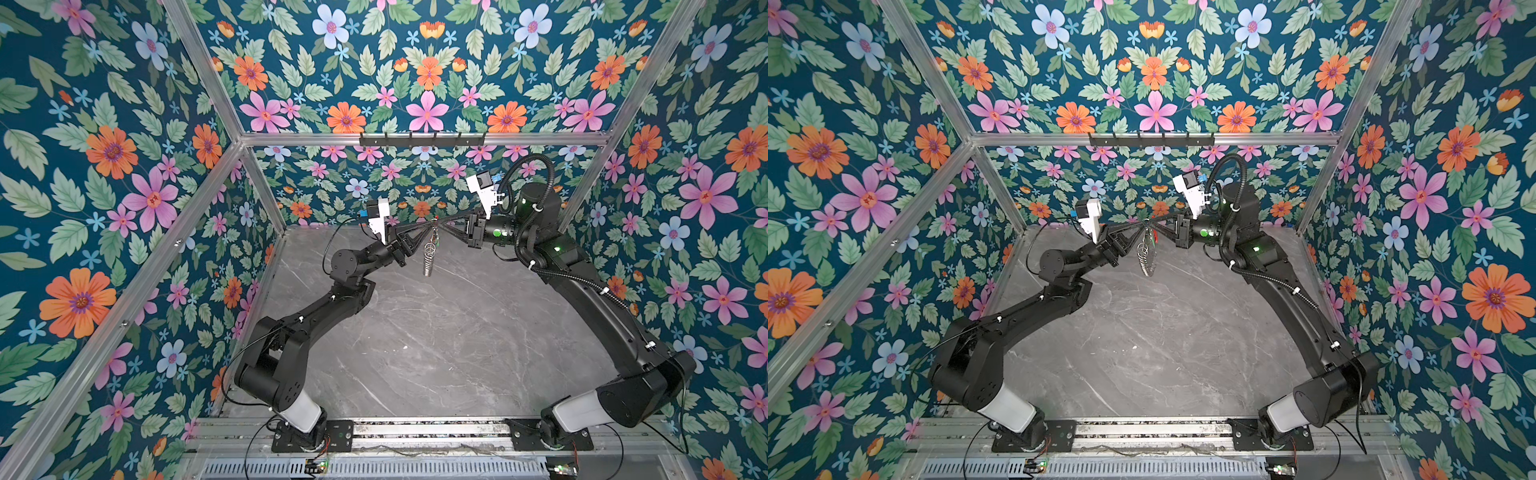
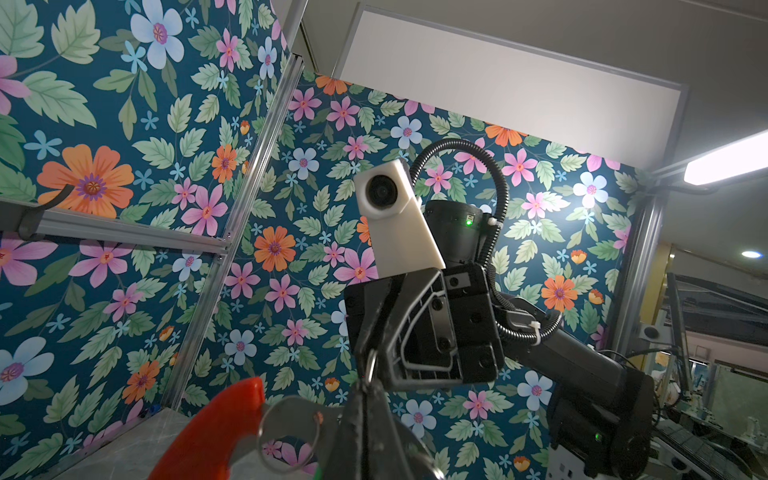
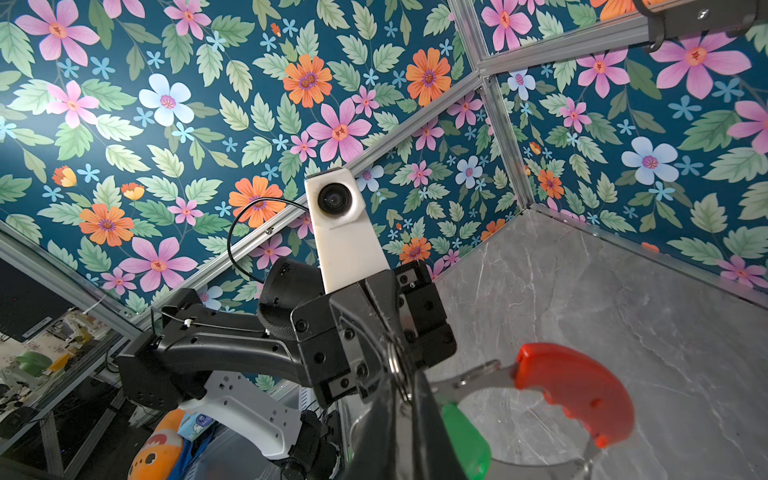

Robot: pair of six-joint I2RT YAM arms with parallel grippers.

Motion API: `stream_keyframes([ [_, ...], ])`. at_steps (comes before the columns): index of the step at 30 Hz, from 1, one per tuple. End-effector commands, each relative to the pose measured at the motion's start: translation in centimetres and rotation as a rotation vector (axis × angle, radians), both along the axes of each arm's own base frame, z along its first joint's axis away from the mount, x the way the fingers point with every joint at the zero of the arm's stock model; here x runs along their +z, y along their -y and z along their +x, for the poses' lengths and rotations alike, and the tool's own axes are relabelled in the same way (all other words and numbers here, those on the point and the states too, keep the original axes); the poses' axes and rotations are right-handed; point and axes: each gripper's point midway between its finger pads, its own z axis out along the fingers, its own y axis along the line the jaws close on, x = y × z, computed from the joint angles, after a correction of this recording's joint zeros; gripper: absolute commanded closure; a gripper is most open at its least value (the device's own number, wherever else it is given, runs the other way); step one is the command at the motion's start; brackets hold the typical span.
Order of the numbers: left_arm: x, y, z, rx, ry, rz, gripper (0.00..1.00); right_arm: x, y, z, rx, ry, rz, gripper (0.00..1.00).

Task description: Put the keys on the keyring

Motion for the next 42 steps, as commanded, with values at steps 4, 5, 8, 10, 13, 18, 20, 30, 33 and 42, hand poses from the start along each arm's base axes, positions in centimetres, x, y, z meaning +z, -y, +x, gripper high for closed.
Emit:
stream_keyframes([
  [4,0.5,0.0,-0.6,-0.019,0.029,-0.004,1.0,0.9,-0.2,-0.7,0.038,0.032,0.013,0.95],
  [5,0.5,0.1,-0.6,-0.019,0.03,-0.004,1.0,0.9,-0.2,-0.7,0.038,0.034,0.011,0.98],
  [8,0.3,0.2,-0.6,-0.026,0.03,0.004,1.0,0.8,-0.2,-0.7,0.036,0.033,0.001,1.0],
  [10,0.1,0.3,-0.5,-0.029,0.032,0.014,1.0,0.7,-0.1,-0.6,0.027,0.037,-0.013,1.0],
  [13,-0.5,0.6,-0.4,-0.028,0.034,0.039,1.0,0.3,0.1,-0.5,0.014,0.038,-0.044,1.0],
  [18,-1.8,0.6,-0.3,-0.006,0.062,0.11,0.73,-1.0,0.5,-0.4,-0.013,0.049,-0.124,1.0],
  [20,-2.6,0.0,-0.2,0.02,0.083,0.163,0.63,-1.9,0.9,-0.6,-0.017,0.064,-0.183,1.0],
  [30,-7.5,0.3,-1.5,0.011,0.249,0.616,0.66,-5.8,1.3,-1.7,-0.03,0.161,-0.491,1.0],
  [33,-7.1,0.4,-1.7,-0.017,0.255,0.622,0.67,-6.1,0.8,-2.1,-0.01,0.168,-0.504,1.0],
  [42,-6.2,0.7,-1.8,-0.05,0.263,0.596,0.68,-6.0,0.1,-3.2,0.028,0.179,-0.498,1.0],
])
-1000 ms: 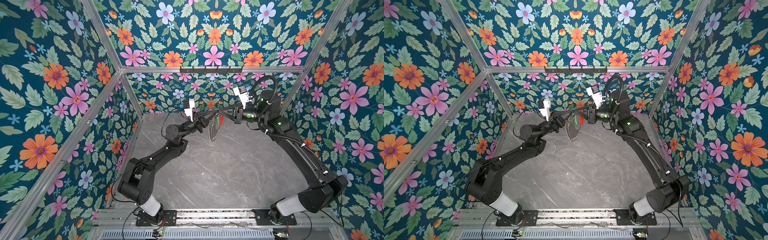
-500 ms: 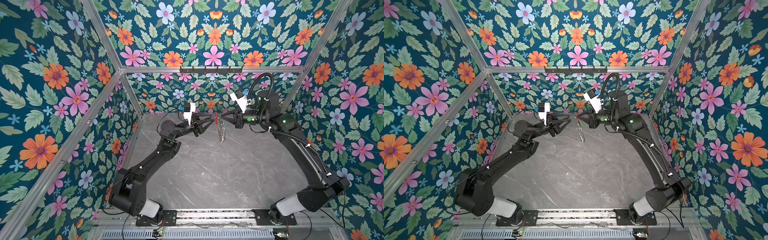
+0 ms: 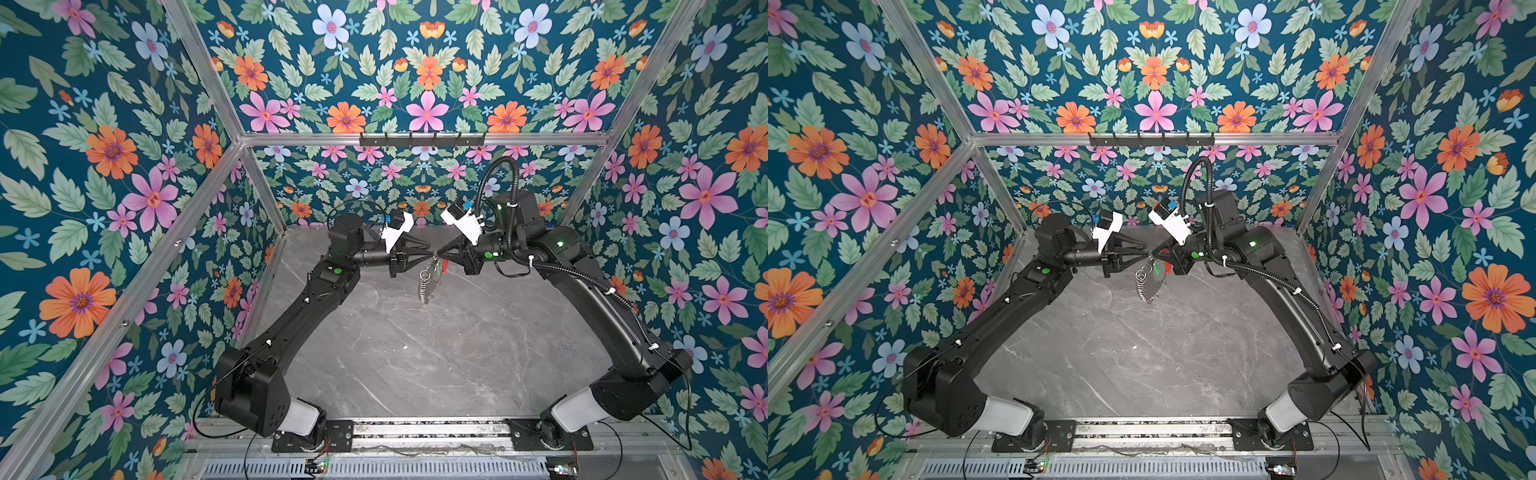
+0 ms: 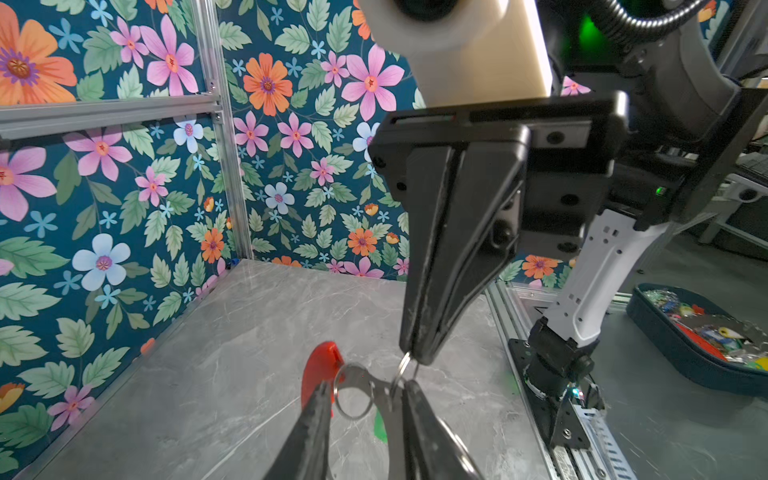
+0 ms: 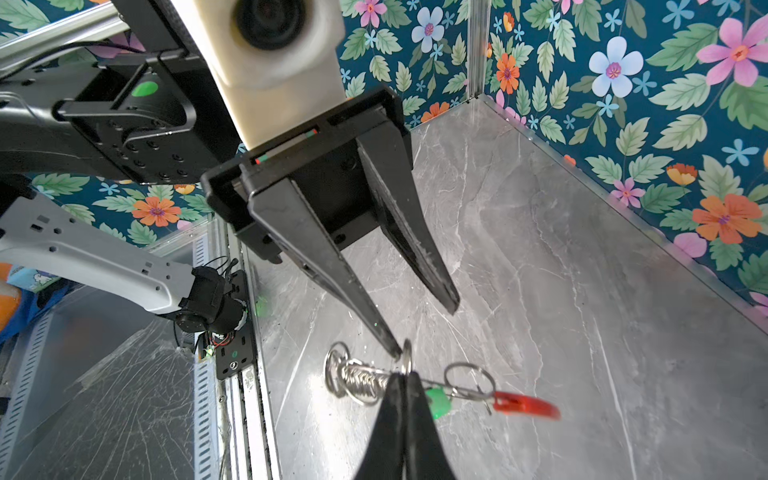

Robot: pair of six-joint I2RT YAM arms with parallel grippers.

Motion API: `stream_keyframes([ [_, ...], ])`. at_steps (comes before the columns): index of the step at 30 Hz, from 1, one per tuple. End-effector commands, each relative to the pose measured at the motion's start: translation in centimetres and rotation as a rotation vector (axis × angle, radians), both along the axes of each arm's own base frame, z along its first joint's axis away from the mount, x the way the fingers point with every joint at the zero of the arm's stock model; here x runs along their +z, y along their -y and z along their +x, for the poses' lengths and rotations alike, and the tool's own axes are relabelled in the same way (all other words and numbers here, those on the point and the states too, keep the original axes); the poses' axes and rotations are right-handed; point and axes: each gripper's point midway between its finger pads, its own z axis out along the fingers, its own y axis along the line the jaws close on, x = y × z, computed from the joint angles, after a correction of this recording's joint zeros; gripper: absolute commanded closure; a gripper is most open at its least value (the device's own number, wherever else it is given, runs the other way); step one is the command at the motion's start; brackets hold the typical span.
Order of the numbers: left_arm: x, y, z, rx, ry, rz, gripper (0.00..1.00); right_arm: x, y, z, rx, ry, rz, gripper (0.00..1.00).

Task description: Put the keys on the keyring

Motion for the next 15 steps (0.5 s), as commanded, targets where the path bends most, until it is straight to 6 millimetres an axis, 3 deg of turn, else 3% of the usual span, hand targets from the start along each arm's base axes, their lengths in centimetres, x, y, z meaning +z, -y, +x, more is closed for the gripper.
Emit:
stream_keyframes([
  [1,0.33,0.13,-0.58,-0.041,0.007,-0.01,0.68,0.58,-0.17,-0.43,0.028,0.031,0.007,1.0],
  [15,0.48,0.29,-0.9,-0.078,-0.002,-0.022,0.69,0.84,-0.75,-0.78,0.055,0.02,0.028,1.0],
])
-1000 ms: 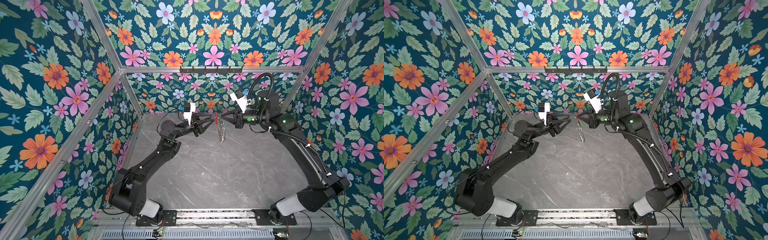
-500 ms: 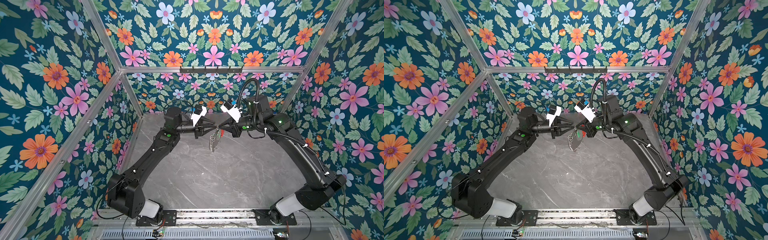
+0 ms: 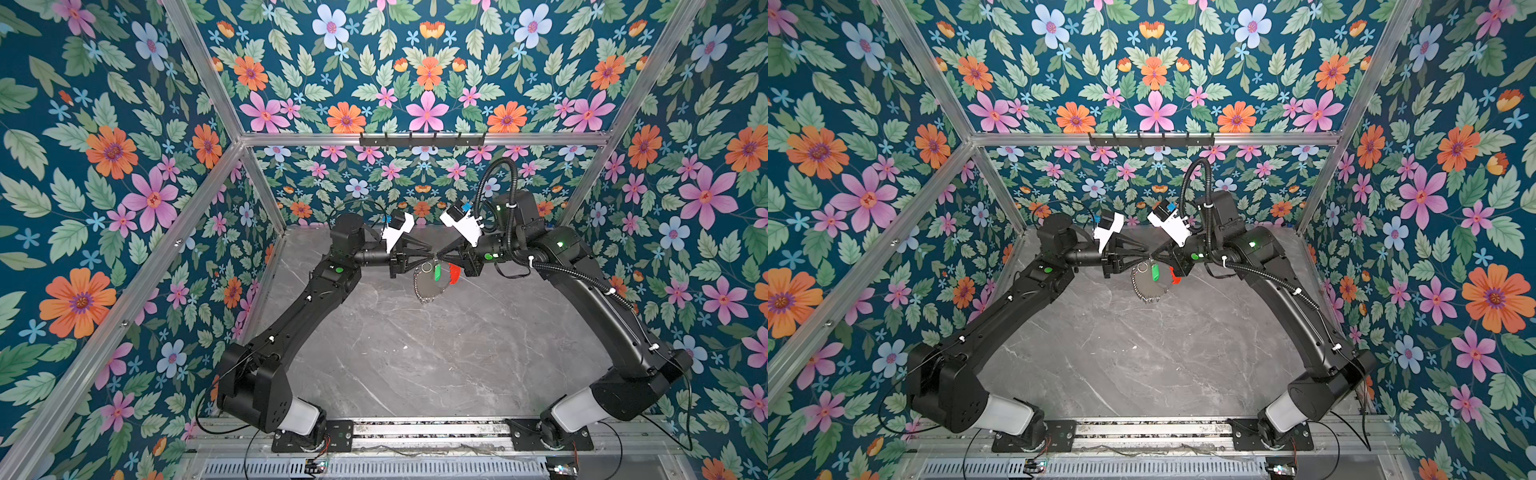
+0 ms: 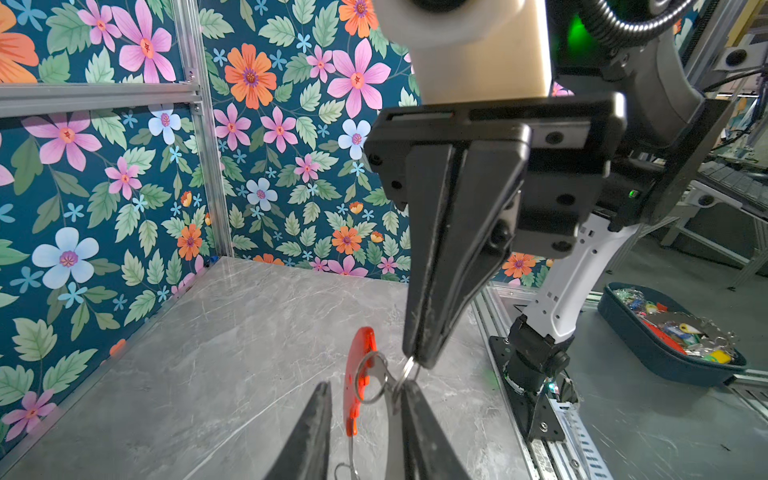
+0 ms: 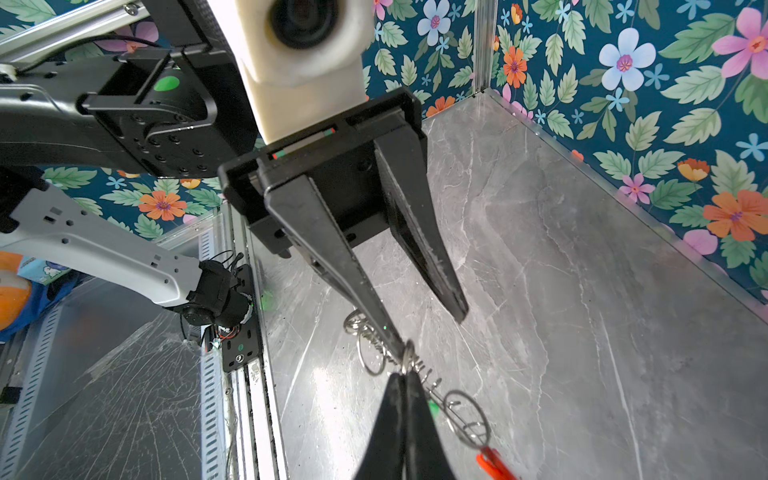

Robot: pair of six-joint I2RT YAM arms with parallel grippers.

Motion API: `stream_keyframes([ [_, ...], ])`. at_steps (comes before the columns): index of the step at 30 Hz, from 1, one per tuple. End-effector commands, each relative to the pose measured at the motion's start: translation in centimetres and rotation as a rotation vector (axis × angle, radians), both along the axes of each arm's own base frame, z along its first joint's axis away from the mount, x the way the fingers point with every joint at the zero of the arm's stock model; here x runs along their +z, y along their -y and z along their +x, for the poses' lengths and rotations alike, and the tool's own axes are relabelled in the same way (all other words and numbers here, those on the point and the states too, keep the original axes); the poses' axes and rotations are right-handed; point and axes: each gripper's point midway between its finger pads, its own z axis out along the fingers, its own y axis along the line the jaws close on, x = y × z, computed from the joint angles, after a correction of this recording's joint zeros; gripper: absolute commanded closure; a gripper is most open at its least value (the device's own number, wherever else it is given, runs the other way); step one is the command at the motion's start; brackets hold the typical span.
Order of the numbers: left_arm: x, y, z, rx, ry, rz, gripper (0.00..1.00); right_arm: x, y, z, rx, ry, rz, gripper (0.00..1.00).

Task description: Put the keys on the keyring

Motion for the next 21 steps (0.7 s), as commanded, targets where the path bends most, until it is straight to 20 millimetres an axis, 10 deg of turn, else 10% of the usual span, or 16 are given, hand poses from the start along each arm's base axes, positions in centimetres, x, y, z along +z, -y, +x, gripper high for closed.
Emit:
stream_keyframes([
  [1,0.93,0.02,-0.47,-0.026,0.037,-0.021,0.67,0.88,-0.54,-0.28,0.038,0.029,0.029,1.0],
  [8,1.0,-0.03,-0.44,-0.025,0.045,-0.019,0.64,0.66,-0.64,-0.41,0.046,0.017,0.031,1.0],
  [21,0.77,0.37,-0.75,-0.08,-0.002,-0.033,0.91,1.55,-1.3,-0.05,0.05,0.015,0.067,1.0],
])
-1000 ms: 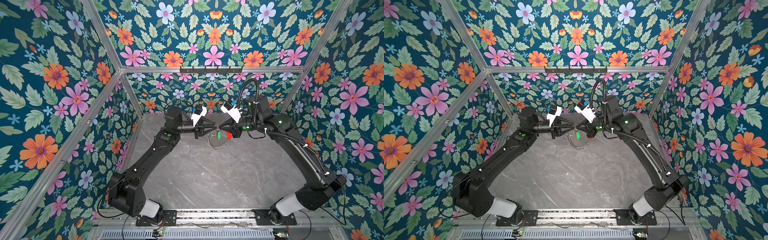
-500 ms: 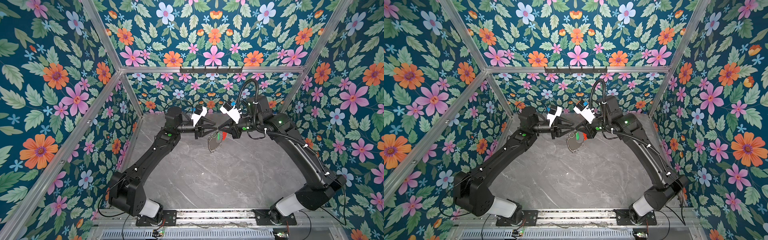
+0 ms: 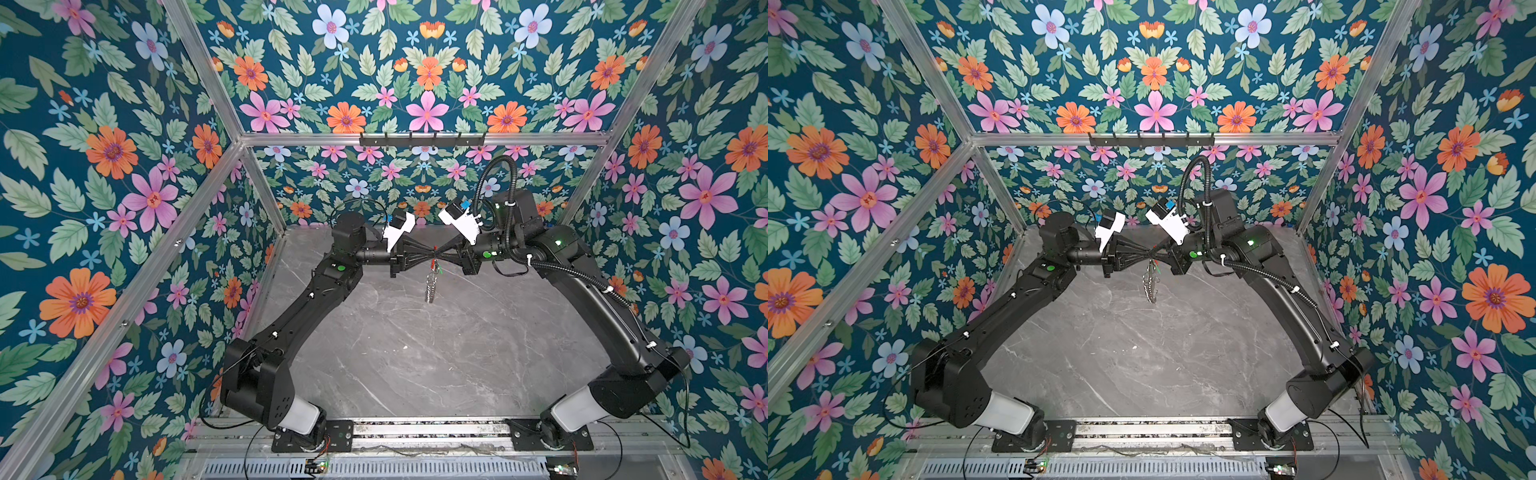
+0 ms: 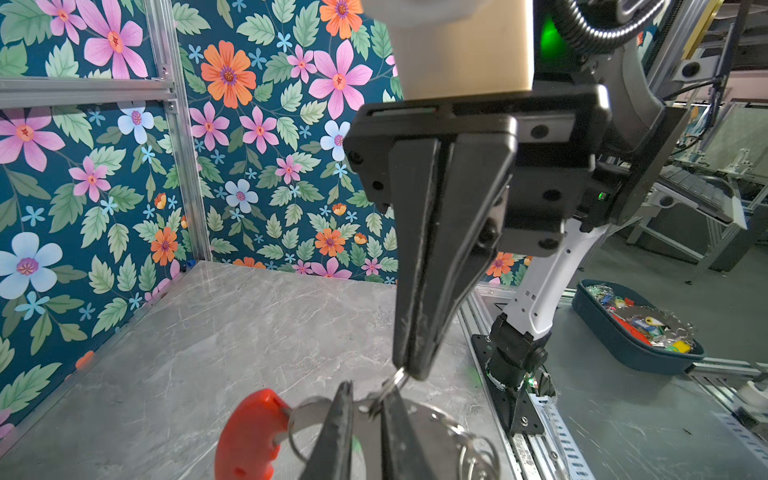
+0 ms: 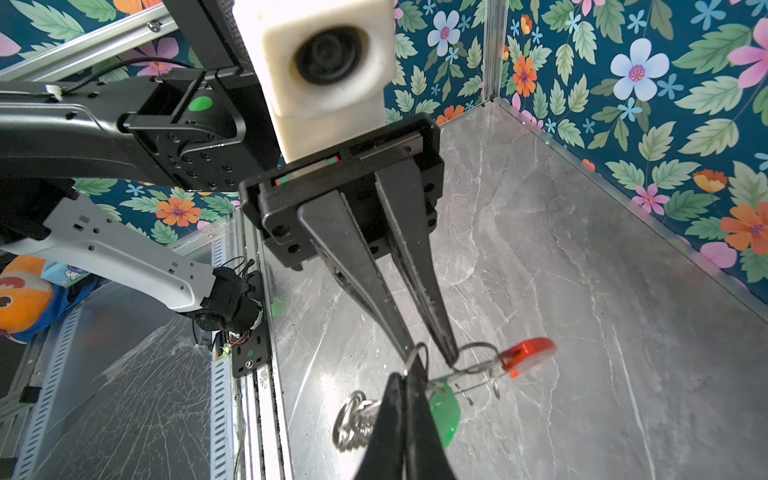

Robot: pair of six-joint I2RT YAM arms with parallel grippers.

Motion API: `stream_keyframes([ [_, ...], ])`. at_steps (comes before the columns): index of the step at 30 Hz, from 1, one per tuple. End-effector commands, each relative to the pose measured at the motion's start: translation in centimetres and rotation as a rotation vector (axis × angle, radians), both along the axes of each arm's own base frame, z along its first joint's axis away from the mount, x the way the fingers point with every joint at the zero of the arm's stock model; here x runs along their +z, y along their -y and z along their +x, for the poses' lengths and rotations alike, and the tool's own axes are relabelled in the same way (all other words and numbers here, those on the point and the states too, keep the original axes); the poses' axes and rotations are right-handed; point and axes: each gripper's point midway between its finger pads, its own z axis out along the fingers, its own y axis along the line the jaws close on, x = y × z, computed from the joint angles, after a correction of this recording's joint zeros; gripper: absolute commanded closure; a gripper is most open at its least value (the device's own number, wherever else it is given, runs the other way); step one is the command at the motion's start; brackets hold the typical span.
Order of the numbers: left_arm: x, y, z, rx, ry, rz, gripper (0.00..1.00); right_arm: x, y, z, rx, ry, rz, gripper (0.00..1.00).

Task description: Put the keys on the keyring

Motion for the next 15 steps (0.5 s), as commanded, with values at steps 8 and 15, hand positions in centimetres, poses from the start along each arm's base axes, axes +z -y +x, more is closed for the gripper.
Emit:
stream_keyframes([
  [8,2.0,-0.2,-0.2,0.004,0.031,-0.103,1.0,1.1,-0.6,0.6,-0.025,0.007,0.054,1.0],
  [15,4.8,-1.5,0.3,0.076,-0.012,-0.349,1.0,2.6,2.4,2.1,-0.206,0.07,0.171,0.63],
])
